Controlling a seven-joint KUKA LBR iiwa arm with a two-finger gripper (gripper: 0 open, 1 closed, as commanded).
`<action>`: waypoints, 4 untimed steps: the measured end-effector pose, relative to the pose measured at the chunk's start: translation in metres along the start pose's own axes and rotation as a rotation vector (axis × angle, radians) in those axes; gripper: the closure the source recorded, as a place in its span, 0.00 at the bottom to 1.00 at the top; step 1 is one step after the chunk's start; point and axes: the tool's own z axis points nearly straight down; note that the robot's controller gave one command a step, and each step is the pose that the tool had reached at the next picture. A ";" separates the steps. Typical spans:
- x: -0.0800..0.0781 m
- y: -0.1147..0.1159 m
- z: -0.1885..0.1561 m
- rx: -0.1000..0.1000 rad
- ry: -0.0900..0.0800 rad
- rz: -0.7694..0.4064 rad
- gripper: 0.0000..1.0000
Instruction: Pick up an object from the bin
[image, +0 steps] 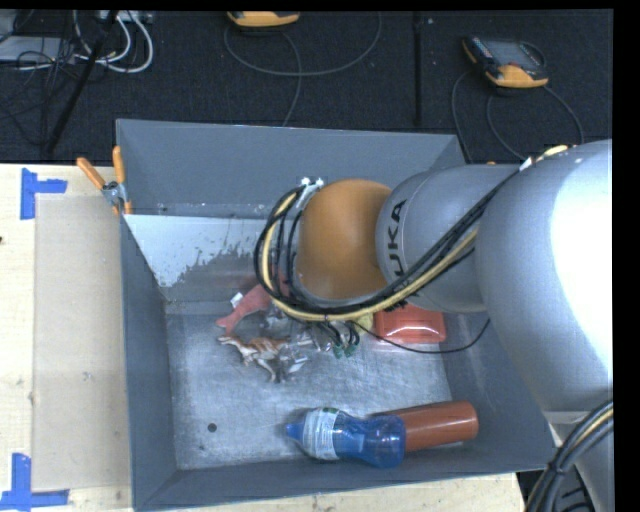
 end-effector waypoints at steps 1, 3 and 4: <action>0.000 0.000 -0.002 0.000 0.001 0.000 1.00; 0.002 0.001 -0.013 -0.003 0.010 0.001 1.00; 0.003 0.001 -0.033 -0.003 0.014 0.000 1.00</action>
Offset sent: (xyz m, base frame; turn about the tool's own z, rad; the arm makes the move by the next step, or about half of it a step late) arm -0.0001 0.0001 0.0130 0.0000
